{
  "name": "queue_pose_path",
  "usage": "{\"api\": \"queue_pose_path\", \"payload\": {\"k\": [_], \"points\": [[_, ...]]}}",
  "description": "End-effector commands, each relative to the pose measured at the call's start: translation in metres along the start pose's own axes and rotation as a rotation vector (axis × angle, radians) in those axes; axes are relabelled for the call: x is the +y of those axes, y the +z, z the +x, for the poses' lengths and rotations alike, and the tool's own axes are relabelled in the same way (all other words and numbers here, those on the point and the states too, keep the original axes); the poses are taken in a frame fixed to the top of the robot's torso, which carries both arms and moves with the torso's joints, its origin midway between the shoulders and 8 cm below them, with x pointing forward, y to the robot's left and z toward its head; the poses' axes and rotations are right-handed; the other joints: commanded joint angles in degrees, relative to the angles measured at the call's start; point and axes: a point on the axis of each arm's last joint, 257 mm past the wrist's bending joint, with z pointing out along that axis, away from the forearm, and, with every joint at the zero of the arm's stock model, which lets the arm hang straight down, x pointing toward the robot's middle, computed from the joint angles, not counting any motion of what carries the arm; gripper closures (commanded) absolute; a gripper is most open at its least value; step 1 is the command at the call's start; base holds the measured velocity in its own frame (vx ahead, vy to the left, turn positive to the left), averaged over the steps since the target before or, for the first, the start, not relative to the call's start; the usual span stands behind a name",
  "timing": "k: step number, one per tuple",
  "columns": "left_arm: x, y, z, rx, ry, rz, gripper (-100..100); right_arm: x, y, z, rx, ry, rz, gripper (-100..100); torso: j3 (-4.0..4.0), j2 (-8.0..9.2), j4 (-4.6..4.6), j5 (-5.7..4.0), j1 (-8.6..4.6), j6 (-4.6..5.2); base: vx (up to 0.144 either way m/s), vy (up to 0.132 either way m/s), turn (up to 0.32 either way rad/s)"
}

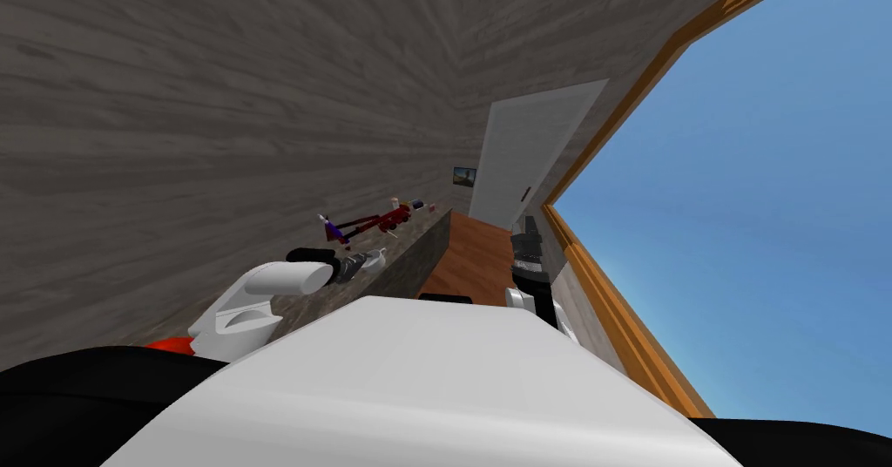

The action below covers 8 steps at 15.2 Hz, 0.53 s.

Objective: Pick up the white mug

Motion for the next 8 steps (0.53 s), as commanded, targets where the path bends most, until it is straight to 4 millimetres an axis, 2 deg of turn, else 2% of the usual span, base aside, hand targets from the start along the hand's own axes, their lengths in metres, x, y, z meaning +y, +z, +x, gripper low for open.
{"api": "queue_pose_path", "payload": {"k": [1, 8], "points": [[0.010, -0.002, 0.002, 0.024, 0.017, -0.041, -100, 0.000, 0.000, 0.000, 0.000, 0.000, 0.000, 0, 0.00, 0.00, 0.00, 0.00, 0.00, 0.00, 0.049, 0.013, -0.037], [0.037, -0.008, 0.010, 0.082, 0.046, -0.154, -100, 0.000, 0.000, 0.000, 0.000, 0.000, 0.000, 0, 0.02, 0.03, 0.01, 0.00, 0.00, 0.01, 0.048, 0.013, -0.031]]}}
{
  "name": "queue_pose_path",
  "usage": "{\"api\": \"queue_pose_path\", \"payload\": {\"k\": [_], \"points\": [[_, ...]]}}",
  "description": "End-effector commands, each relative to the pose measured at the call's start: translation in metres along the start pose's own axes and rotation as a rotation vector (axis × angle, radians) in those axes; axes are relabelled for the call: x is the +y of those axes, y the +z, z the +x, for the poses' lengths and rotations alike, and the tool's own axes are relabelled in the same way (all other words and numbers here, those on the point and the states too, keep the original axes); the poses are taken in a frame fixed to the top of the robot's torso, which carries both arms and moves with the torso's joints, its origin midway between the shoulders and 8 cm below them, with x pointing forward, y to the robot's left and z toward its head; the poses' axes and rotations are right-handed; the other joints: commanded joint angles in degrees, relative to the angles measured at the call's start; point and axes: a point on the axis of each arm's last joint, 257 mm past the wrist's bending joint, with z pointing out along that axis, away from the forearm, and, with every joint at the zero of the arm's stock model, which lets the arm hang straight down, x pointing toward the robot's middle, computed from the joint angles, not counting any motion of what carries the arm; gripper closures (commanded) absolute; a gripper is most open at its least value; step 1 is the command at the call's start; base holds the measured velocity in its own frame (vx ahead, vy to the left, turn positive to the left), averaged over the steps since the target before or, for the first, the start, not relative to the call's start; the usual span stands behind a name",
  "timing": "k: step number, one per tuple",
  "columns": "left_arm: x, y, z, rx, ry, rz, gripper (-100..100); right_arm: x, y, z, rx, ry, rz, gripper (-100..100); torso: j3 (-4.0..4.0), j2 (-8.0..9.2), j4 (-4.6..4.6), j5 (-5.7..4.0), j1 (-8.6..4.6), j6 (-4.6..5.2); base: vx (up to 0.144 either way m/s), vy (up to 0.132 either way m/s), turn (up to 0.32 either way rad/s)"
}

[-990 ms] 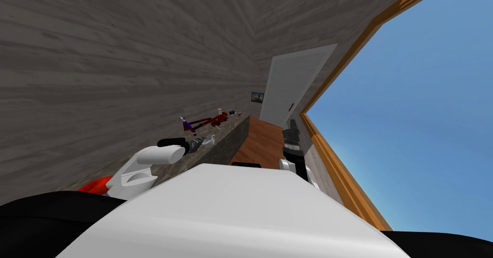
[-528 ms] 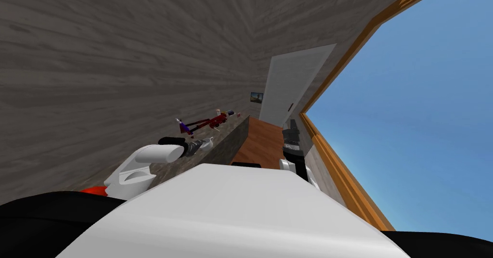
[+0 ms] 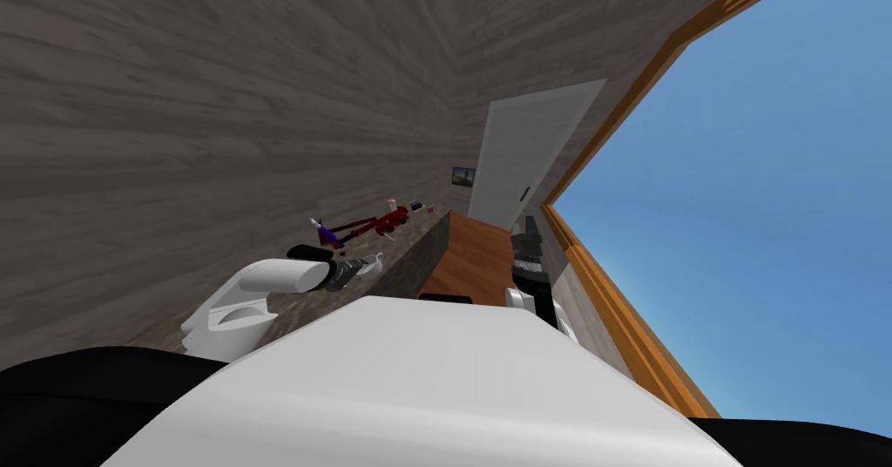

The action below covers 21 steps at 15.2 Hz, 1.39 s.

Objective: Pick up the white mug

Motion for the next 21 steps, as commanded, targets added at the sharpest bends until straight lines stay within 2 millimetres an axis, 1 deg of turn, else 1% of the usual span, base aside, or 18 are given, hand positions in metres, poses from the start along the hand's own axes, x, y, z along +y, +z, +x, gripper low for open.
{"api": "queue_pose_path", "payload": {"k": [1, 2, 3, 4, 5, 6, 7, 9, 11, 13, 16, 17, 18, 19, 21], "points": [[0.009, -0.002, 0.003, 0.023, 0.018, -0.039, -100, 0.000, 0.000, 0.000, 0.000, 0.000, 0.000, 0, 0.00, 0.00, 0.00, 0.00, 0.00, 0.00, 0.055, 0.024, -0.041], [0.013, -0.003, 0.005, 0.031, 0.018, -0.056, -100, 0.000, 0.000, 0.000, 0.000, 0.000, 0.000, 0, -0.01, -0.02, 0.00, 0.00, 0.03, 0.00, 0.053, 0.023, -0.033], [0.013, -0.003, 0.005, 0.031, 0.018, -0.056, -100, 0.000, 0.000, 0.000, 0.000, 0.000, 0.000, 0, -0.01, -0.02, -0.01, 0.01, 0.03, 0.00, 0.035, 0.010, -0.009], [0.020, -0.005, 0.007, 0.047, 0.028, -0.084, -100, 0.000, 0.000, 0.000, 0.000, 0.000, 0.000, 0, 0.01, 0.02, 0.00, 0.00, 0.00, -0.01, 0.038, 0.006, -0.021], [0.020, -0.005, 0.007, 0.047, 0.028, -0.085, -100, 0.000, 0.000, 0.000, 0.000, 0.000, 0.000, 0, 0.01, 0.03, 0.01, 0.00, -0.02, 0.00, 0.037, 0.006, -0.023], [0.026, -0.006, 0.009, 0.061, 0.037, -0.109, -100, 0.000, 0.000, 0.000, 0.000, 0.000, 0.000, 0, 0.02, 0.03, 0.01, -0.01, -0.03, 0.00, 0.041, 0.007, -0.031], [0.026, -0.006, 0.009, 0.061, 0.037, -0.109, -100, 0.000, 0.000, 0.000, 0.000, 0.000, 0.000, 0, 0.02, 0.03, 0.01, -0.01, -0.03, 0.00, 0.039, 0.010, -0.023], [0.033, -0.009, 0.011, 0.080, 0.048, -0.138, -100, 0.000, 0.000, 0.000, 0.000, 0.000, 0.000, 0, 0.02, 0.04, 0.01, -0.01, -0.02, 0.00, 0.041, 0.015, -0.024], [0.032, -0.009, 0.011, 0.076, 0.046, -0.132, -100, 0.000, 0.000, 0.000, 0.000, 0.000, 0.000, 0, 0.02, 0.04, 0.01, 0.00, -0.01, 0.00, 0.029, 0.010, -0.017], [0.034, 0.004, 0.010, 0.076, 0.036, -0.136, -100, 0.000, 0.000, 0.000, 0.000, 0.000, 0.000, 0, 0.07, 0.14, 0.02, 0.00, -0.04, 0.01, -0.012, 0.003, -0.062], [0.035, 0.014, 0.008, 0.074, 0.028, -0.137, -100, 0.000, 0.000, 0.000, 0.000, 0.000, 0.000, 0, 0.18, 0.31, 0.06, 0.00, -0.06, 0.00, -0.035, -0.001, -0.043], [0.035, 0.017, 0.008, 0.073, 0.027, -0.138, -100, 0.000, 0.000, 0.000, 0.000, 0.000, 0.000, 0, 0.19, 0.34, 0.07, -0.01, -0.07, -0.01, -0.037, -0.005, -0.034], [0.035, 0.012, 0.008, 0.075, 0.029, -0.139, -100, 0.000, 0.000, 0.000, 0.000, 0.000, 0.000, 0, 0.20, 0.35, 0.08, -0.01, -0.08, 0.00, -0.022, -0.002, -0.014], [0.034, 0.014, 0.007, 0.074, 0.029, -0.137, 100, 0.000, 0.000, 0.000, 0.000, 0.000, 0.000, 0, 0.19, 0.33, 0.08, -0.02, -0.08, -0.01, -0.008, 0.000, 0.000], [0.034, 0.014, 0.007, 0.074, 0.029, -0.137, 100, 0.000, 0.000, 0.000, 0.000, 0.000, 0.000, 0, 0.16, 0.27, 0.06, -0.02, -0.08, -0.01, 0.000, 0.000, 0.000]]}}
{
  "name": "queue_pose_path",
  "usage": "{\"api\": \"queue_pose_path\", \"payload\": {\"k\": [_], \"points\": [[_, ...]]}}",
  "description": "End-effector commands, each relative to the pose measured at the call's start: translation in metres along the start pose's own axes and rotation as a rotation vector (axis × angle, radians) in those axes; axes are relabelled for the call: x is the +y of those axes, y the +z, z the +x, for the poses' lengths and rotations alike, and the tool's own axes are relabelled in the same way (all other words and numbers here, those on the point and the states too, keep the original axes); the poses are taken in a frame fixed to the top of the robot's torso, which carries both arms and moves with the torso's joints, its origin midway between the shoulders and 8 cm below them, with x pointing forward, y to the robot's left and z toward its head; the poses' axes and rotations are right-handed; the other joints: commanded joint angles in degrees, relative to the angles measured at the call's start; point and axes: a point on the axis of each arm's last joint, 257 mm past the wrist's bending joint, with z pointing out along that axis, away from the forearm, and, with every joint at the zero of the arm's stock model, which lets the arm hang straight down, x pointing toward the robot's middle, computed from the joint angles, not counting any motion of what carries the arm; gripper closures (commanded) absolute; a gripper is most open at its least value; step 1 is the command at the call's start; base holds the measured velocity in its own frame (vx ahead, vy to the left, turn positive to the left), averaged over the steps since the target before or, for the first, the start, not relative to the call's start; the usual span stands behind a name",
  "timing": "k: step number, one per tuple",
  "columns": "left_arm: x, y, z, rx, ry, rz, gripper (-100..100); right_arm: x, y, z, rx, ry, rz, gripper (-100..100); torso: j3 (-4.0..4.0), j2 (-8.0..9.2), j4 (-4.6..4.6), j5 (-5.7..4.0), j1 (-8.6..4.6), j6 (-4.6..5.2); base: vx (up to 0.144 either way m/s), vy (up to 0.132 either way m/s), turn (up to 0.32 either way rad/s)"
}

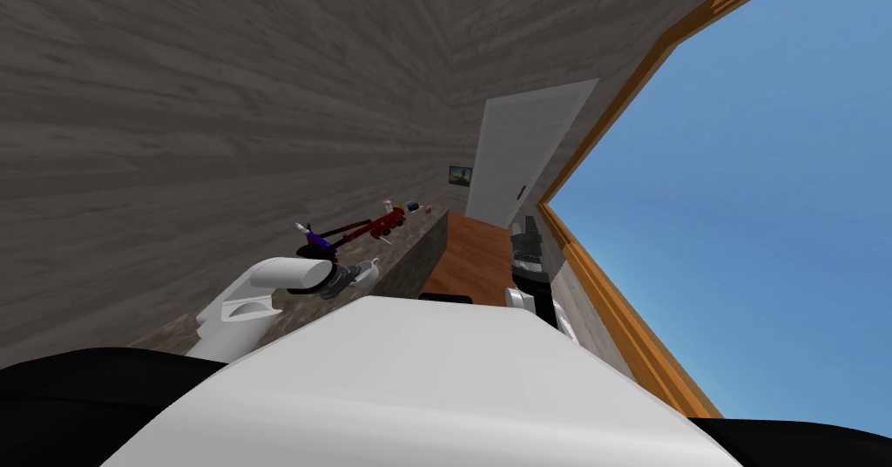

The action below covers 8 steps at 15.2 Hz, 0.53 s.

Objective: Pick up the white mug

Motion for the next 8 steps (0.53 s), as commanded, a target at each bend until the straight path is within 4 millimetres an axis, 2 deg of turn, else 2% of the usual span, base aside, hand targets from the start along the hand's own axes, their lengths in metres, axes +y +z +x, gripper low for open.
{"api": "queue_pose_path", "payload": {"k": [1, 7, 8], "points": [[0.000, 0.000, 0.000, 0.000, 0.000, 0.000, 100, 0.000, 0.000, 0.000, 0.000, 0.000, 0.000, 0, 0.00, 0.00, 0.00, 0.00, 0.00, 0.00, 0.000, 0.000, 0.000], [0.001, -0.022, 0.006, 0.003, 0.018, 0.002, 100, 0.000, 0.000, 0.000, 0.000, 0.000, 0.000, 0, -0.07, -0.15, 0.00, -0.02, -0.02, -0.02, 0.027, 0.001, 0.045], [0.001, -0.017, 0.004, 0.002, 0.014, 0.003, 100, 0.000, 0.000, 0.000, 0.000, 0.000, 0.000, 0, -0.07, -0.15, -0.01, -0.02, -0.02, -0.03, 0.021, -0.001, 0.020]]}}
